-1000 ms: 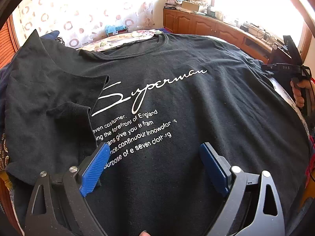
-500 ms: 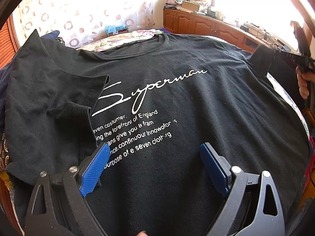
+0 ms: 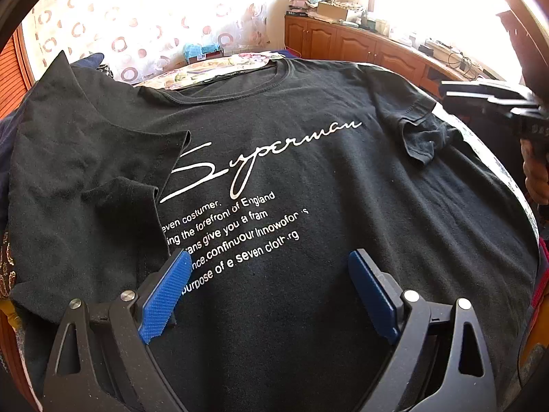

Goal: Fold small clothes
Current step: 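Move the right gripper to the sleeve and grasp it, then fold the sleeve inward over the shirt and open the right gripper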

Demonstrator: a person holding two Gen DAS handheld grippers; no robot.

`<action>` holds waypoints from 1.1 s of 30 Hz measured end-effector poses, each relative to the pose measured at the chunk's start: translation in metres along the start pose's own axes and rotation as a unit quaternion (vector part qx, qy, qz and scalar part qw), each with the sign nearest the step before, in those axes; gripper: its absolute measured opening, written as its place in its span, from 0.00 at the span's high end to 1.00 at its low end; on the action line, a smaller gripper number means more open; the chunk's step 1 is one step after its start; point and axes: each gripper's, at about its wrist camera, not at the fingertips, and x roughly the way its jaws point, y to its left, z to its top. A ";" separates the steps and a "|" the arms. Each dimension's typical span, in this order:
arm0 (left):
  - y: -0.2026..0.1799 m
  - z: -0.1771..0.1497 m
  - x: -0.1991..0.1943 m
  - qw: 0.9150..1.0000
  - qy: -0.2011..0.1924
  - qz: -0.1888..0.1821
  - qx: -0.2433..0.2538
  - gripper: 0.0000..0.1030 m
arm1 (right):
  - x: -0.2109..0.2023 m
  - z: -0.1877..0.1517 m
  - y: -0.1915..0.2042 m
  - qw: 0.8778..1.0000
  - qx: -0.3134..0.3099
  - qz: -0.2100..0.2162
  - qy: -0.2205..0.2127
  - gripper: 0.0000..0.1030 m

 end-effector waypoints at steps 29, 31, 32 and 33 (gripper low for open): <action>0.002 0.000 0.000 1.000 -0.001 0.004 -0.004 0.09 | 0.059 0.046 -0.056 0.997 0.077 -0.022 0.012 0.98; 0.001 0.000 0.000 1.000 -0.001 0.004 -0.004 0.09 | 0.064 0.057 -0.047 0.998 0.065 -0.017 0.008 0.98; 0.001 0.000 0.000 1.000 -0.001 0.004 -0.004 0.09 | 0.067 0.063 -0.042 0.998 0.061 -0.013 0.006 0.98; 0.001 0.000 0.000 1.000 -0.001 0.004 -0.004 0.09 | 0.072 0.068 -0.038 0.998 0.056 -0.010 0.005 0.98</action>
